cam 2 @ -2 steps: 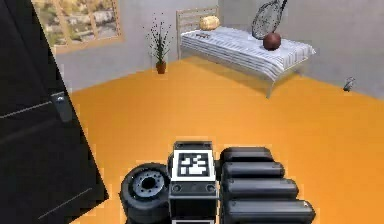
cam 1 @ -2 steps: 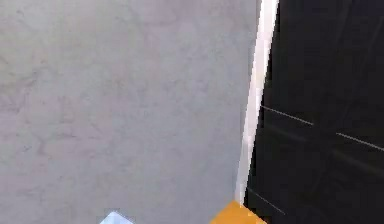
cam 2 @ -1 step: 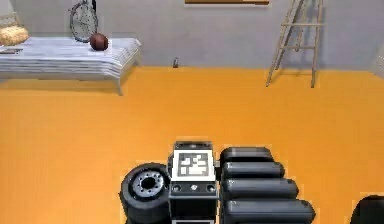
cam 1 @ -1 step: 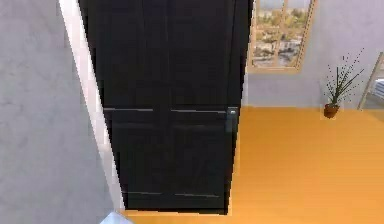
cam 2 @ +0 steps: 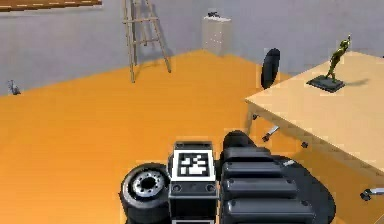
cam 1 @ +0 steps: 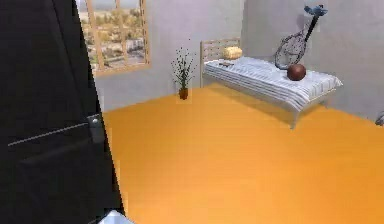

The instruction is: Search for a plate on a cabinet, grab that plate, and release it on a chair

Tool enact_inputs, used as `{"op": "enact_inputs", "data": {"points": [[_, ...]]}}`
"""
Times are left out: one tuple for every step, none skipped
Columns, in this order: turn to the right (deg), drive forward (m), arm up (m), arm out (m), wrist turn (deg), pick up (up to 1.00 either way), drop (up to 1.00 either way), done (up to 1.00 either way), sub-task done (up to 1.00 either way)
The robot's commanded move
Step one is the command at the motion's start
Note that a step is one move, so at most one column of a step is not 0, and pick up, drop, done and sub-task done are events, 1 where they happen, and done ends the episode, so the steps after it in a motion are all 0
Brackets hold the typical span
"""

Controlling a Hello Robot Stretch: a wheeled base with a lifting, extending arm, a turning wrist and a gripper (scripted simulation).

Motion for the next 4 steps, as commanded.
{"op": "enact_inputs", "data": {"points": [[45.0,0.00,0.00,0.00,0.0,0.00,0.00,0.00,0.00],[45.0,0.00,0.00,0.00,0.0,0.00,0.00,0.00,0.00],[45.0,0.00,0.00,0.00,0.0,0.00,0.00,0.00,0.00],[39.0,0.00,0.00,0.00,0.0,0.00,0.00,0.00,0.00]]}}
